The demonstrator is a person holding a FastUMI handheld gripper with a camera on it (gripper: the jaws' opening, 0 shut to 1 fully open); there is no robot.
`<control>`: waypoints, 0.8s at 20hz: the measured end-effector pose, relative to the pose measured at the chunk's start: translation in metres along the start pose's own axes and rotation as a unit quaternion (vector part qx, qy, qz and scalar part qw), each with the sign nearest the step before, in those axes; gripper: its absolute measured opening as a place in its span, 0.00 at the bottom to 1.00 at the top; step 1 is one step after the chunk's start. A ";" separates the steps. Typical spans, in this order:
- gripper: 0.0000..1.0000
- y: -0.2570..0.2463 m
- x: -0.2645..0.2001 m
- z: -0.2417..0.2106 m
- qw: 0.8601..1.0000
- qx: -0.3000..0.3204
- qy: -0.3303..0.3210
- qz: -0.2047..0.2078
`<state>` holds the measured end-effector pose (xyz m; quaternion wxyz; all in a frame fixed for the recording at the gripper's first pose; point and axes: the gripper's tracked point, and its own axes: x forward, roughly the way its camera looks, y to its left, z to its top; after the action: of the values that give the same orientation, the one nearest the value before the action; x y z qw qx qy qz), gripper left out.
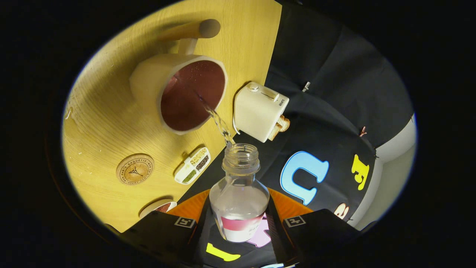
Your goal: Take the bottle from table, then pour the juice into the cup, finally place the bottle on the coaster
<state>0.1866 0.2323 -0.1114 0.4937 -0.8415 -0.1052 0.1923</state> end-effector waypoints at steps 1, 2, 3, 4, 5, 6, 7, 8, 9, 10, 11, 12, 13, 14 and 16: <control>0.71 0.000 0.000 0.000 1.000 -0.004 -0.002 0.000; 0.71 -0.002 0.001 -0.001 1.000 -0.008 -0.003 -0.001; 0.71 -0.002 0.000 -0.001 1.000 -0.010 -0.004 -0.001; 0.71 -0.002 0.001 -0.002 1.000 -0.011 -0.006 0.002; 0.71 0.000 0.002 -0.002 1.000 -0.014 -0.007 0.005; 0.71 0.000 0.002 -0.003 1.000 -0.021 -0.009 0.006; 0.71 -0.001 0.003 -0.004 1.000 -0.028 -0.010 0.006; 0.71 -0.003 0.004 -0.004 0.999 -0.031 -0.009 0.006; 0.71 -0.004 0.004 -0.007 0.999 -0.031 -0.008 0.006; 0.71 -0.005 0.005 -0.008 0.999 -0.031 -0.007 0.004; 0.71 -0.006 0.005 -0.009 0.999 -0.031 -0.007 0.003; 0.71 -0.009 0.006 -0.010 0.999 -0.032 -0.006 0.002; 0.71 -0.010 0.006 -0.009 0.999 -0.033 -0.007 0.001; 0.71 -0.011 0.006 -0.008 0.999 -0.035 -0.008 0.001; 0.71 -0.010 0.004 -0.008 0.999 -0.037 -0.010 0.002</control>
<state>0.1938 0.2326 -0.1000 0.4606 -0.8575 -0.1153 0.1980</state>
